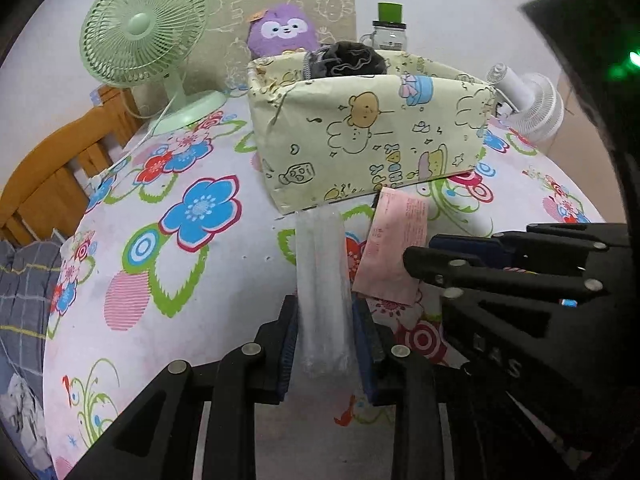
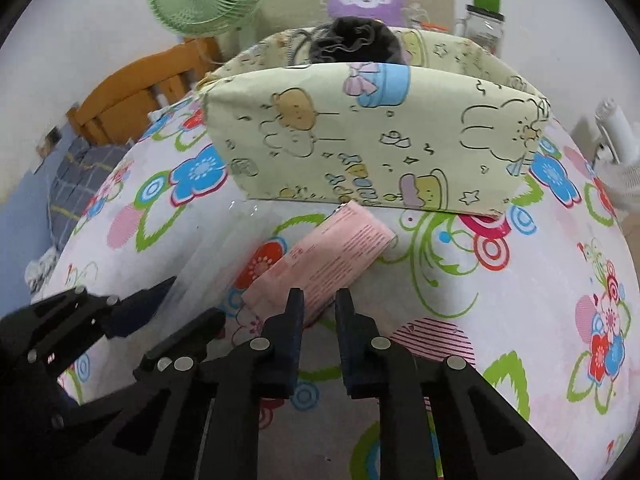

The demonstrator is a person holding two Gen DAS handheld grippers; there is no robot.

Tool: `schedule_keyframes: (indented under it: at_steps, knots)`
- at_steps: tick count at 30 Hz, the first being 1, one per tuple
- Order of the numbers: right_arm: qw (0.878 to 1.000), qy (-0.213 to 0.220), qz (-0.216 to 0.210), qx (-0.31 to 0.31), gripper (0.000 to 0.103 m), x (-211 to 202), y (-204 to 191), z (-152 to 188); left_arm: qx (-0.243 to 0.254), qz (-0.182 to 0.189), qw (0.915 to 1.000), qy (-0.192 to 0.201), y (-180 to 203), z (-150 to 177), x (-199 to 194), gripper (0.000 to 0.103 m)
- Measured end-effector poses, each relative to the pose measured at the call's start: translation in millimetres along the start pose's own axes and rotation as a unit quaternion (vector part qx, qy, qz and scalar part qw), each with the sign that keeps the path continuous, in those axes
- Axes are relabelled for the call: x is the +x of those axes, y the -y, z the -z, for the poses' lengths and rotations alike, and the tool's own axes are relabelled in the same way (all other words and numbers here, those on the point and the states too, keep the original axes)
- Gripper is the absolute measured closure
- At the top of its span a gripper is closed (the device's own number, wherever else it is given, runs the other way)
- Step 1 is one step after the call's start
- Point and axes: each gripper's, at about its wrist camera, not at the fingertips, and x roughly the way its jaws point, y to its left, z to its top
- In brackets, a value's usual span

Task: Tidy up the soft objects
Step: 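Grasp the clear straw pack with the left tool while the right tool grasps the pink packet, then lift and carry the straw pack and pink packet over the yellow box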

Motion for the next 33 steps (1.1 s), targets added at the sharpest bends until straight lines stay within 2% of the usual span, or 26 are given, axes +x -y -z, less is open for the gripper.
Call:
schedule_keyframes:
  at_steps: [2, 3, 4, 6, 9, 12, 17, 19, 23, 28, 33]
  knots:
    - [1.0, -0.005, 0.009, 0.011, 0.076, 2, 0, -3, 0.008, 0.007, 0.9999, 0.0, -1, -2, 1, 0.077]
    - [1.0, -0.005, 0.015, 0.016, 0.066, 3, -1, -5, 0.014, 0.012, 0.9998, -0.001, -2, -3, 2, 0.077]
    - [1.0, -0.006, 0.022, 0.021, 0.052, 4, -2, -6, 0.018, 0.014, 0.9997, -0.002, -3, -4, 4, 0.077]
    - [0.999, -0.004, 0.029, 0.036, 0.041, 4, -2, -8, 0.029, 0.016, 0.9994, -0.005, -6, -7, 9, 0.077]
    - [0.998, -0.006, 0.034, 0.06, 0.04, 7, -4, -12, 0.038, 0.027, 0.9989, -0.009, -14, -10, 13, 0.077]
    - [0.994, -0.02, 0.054, 0.089, 0.04, 16, -8, -16, 0.043, 0.033, 0.9984, -0.013, -24, -13, 15, 0.077]
    - [0.987, -0.017, 0.085, 0.135, 0.04, 20, -15, -23, 0.052, 0.042, 0.9976, -0.019, -36, -16, 18, 0.077]
    - [0.986, -0.017, 0.087, 0.14, 0.04, 22, -20, -25, 0.052, 0.049, 0.9972, -0.021, -38, -16, 19, 0.077]
    - [0.985, -0.016, 0.124, 0.12, 0.04, 29, -31, -25, 0.045, 0.061, 0.9968, -0.025, -42, -16, 22, 0.076]
    - [0.984, 0.0, 0.141, 0.107, 0.055, 26, -33, -19, 0.043, 0.062, 0.9967, -0.028, -42, -15, 23, 0.077]
    - [0.986, 0.0, 0.126, 0.109, 0.058, 17, -23, -10, 0.035, 0.06, 0.9972, -0.029, -37, -14, 23, 0.076]
